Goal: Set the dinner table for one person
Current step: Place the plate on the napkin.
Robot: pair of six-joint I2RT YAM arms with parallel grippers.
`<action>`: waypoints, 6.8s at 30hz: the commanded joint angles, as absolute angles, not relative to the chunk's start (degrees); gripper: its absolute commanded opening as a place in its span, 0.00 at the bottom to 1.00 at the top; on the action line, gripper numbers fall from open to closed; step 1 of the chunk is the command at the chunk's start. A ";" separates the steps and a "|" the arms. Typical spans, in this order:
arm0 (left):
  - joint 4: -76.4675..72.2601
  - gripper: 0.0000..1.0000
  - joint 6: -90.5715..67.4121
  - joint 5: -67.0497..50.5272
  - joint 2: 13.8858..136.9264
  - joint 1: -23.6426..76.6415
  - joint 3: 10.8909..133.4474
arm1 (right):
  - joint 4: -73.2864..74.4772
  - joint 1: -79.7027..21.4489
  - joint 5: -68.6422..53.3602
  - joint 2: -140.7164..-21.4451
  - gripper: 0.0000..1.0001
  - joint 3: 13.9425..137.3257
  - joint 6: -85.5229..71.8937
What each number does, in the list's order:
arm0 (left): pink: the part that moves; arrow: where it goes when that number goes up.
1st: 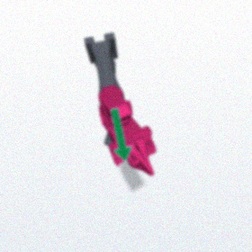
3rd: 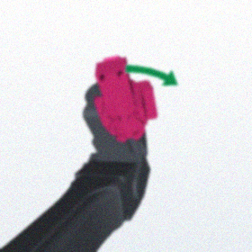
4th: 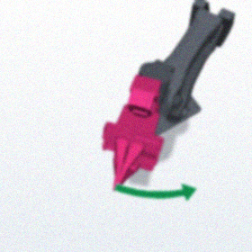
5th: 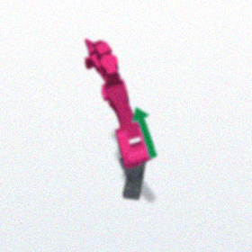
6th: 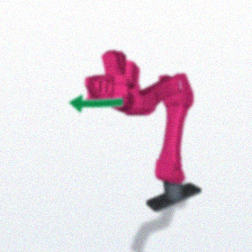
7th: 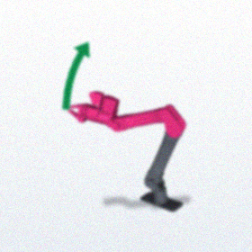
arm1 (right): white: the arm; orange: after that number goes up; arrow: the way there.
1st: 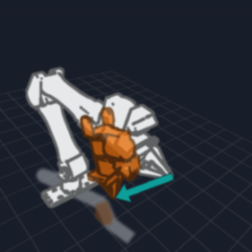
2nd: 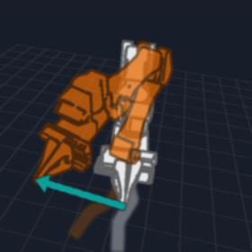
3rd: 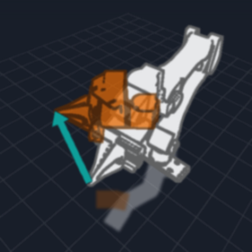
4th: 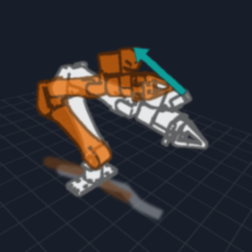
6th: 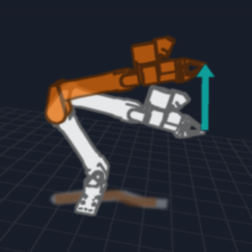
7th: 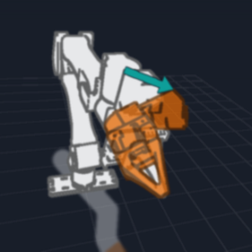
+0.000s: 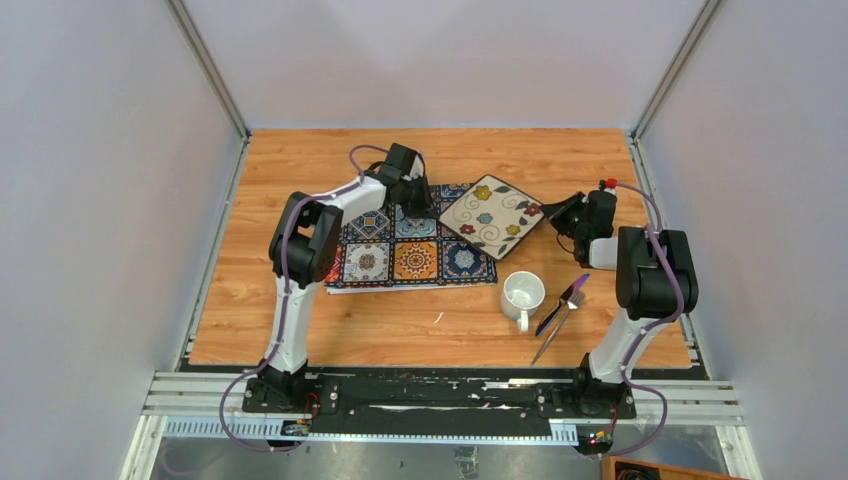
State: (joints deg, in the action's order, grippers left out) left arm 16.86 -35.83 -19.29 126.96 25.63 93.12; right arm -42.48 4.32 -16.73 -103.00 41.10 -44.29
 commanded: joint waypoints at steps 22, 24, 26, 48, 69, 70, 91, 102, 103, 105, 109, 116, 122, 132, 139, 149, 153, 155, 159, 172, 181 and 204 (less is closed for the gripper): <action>-10.40 0.35 -54.74 -35.02 129.45 25.18 76.91 | -34.60 1.07 -18.09 -105.29 0.00 39.48 -38.23; -12.28 0.39 -56.36 -35.69 129.82 25.14 76.34 | -34.78 1.11 -18.11 -105.34 0.00 39.30 -38.23; -14.02 0.40 -57.69 -35.94 130.13 25.14 75.47 | -34.80 1.06 -18.11 -105.27 0.00 39.14 -38.16; -44.82 0.36 -77.75 -38.83 133.46 25.14 67.42 | -34.50 0.97 -18.54 -106.14 0.00 39.81 -38.14; -63.86 0.09 -89.28 -38.91 140.66 25.31 66.81 | -34.45 1.01 -18.85 -106.20 0.00 39.55 -37.98; -63.25 0.05 -88.78 -38.87 140.55 25.31 66.82 | -34.45 1.02 -18.86 -106.22 0.00 39.55 -37.97; -53.87 0.00 -75.69 -39.94 131.31 25.58 67.02 | -40.34 -1.34 -25.44 -102.28 0.00 39.47 -36.00; -47.83 0.00 -70.41 -40.16 127.59 25.58 69.63 | -37.69 -5.27 -24.38 -100.00 0.00 41.39 -32.83; -47.86 0.00 -70.49 -40.15 127.66 25.58 69.61 | -39.30 -5.27 -24.89 -100.54 0.00 40.95 -33.62; -47.85 0.00 -70.32 -40.17 127.77 25.58 69.47 | -42.52 -5.22 -26.23 -101.56 0.00 40.12 -35.54; -47.83 0.00 -70.23 -40.21 128.21 25.51 69.30 | -50.64 -5.19 -29.36 -104.17 0.00 38.83 -40.54; -47.83 0.00 -70.22 -40.45 128.65 25.40 69.84 | -59.90 -5.19 -32.47 -105.53 0.00 38.02 -45.09; -47.87 0.00 -69.79 -40.74 127.46 25.40 71.03 | -67.28 -5.18 -35.12 -105.22 0.00 36.52 -47.73; -41.28 0.00 -65.70 -40.28 123.30 25.40 72.48 | -74.73 -5.81 -37.10 -108.90 0.00 36.62 -53.00; -38.39 0.00 -63.88 -40.15 121.16 25.33 72.83 | -66.33 -8.15 -35.65 -108.31 0.00 39.00 -48.95; -37.97 0.00 -62.64 -40.56 118.11 22.36 68.33 | -65.25 -13.47 -34.81 -111.09 0.00 43.23 -49.45; -37.97 0.00 -61.99 -40.90 116.78 20.79 66.19 | -63.08 -16.19 -34.17 -111.97 0.00 45.46 -48.60; -38.20 0.00 -62.00 -41.24 116.41 20.17 65.27 | -61.95 -17.65 -33.80 -112.42 0.00 46.50 -48.10; -41.74 0.00 -63.82 -41.83 116.40 19.06 62.51 | -60.43 -19.69 -33.23 -113.55 0.00 47.97 -47.47; -42.32 0.00 -60.37 -42.39 112.65 14.83 53.91 | -57.36 -26.12 -31.84 -117.65 0.00 53.43 -46.81; -39.40 0.00 -58.23 -42.25 109.64 13.77 52.04 | -55.13 -29.52 -31.64 -119.94 0.00 56.51 -46.25; -36.82 0.00 -54.39 -39.66 98.47 12.48 38.46 | -45.68 -37.23 -31.82 -121.55 0.00 62.15 -42.87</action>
State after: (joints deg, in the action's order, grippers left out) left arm -30.15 -57.10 -25.19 102.28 5.50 38.72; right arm -46.15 -22.15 -8.88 -119.96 60.01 -46.59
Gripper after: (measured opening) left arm 0.194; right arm 0.081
